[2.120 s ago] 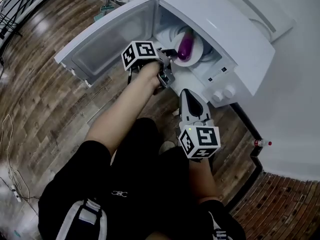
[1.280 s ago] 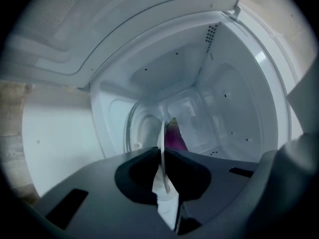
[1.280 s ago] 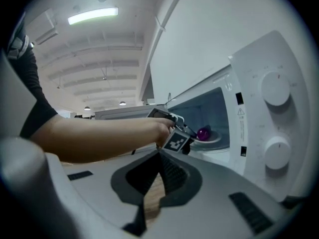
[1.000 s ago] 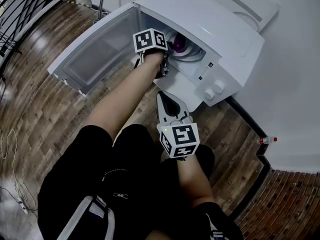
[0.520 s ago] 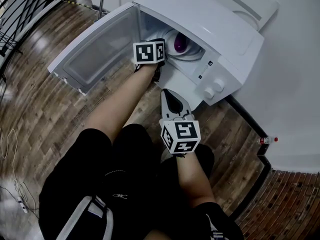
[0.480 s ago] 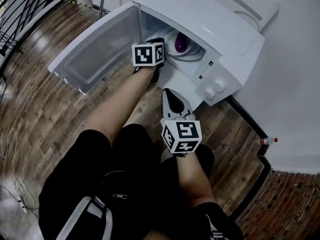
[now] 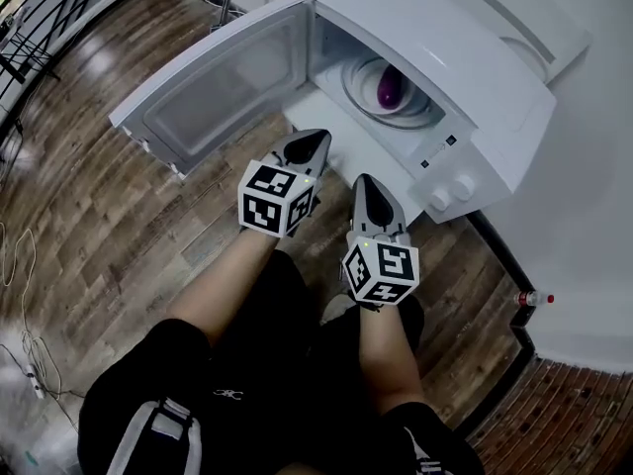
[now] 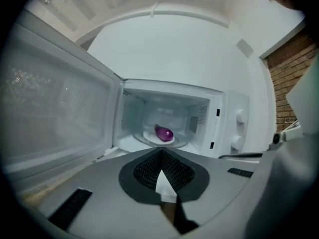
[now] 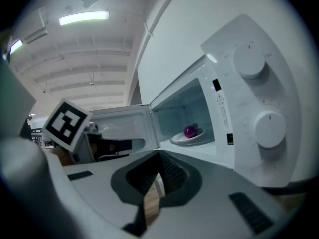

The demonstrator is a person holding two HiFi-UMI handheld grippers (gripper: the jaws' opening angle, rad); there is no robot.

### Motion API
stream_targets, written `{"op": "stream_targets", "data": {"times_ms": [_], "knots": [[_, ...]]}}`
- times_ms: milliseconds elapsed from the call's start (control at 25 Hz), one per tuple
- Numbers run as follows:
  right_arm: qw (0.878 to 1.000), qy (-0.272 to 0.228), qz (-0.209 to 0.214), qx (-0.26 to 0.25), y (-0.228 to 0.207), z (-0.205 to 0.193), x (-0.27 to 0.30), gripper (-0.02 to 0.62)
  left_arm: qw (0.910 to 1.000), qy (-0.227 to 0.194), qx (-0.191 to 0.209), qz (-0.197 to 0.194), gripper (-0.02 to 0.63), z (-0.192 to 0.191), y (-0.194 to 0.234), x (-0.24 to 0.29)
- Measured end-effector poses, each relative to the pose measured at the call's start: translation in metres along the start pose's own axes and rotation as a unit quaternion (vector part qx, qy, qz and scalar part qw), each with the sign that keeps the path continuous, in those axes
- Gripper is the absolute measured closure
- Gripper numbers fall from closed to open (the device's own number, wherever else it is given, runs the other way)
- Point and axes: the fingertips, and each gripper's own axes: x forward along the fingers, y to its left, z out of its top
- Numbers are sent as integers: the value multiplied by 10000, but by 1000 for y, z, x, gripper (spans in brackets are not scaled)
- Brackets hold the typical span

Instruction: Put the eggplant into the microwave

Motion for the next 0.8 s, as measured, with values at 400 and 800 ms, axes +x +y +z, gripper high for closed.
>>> {"op": "stream_targets", "data": {"times_ms": [400,800], "knots": [[9977,-342,-15,-586,21,103,-16,583,9999,14,6,110,607,64,-32,-53],[9987,-396,-275,-189,65,402,-55,583,9991,112,-411,-51,607,352,-80,-106]]}}
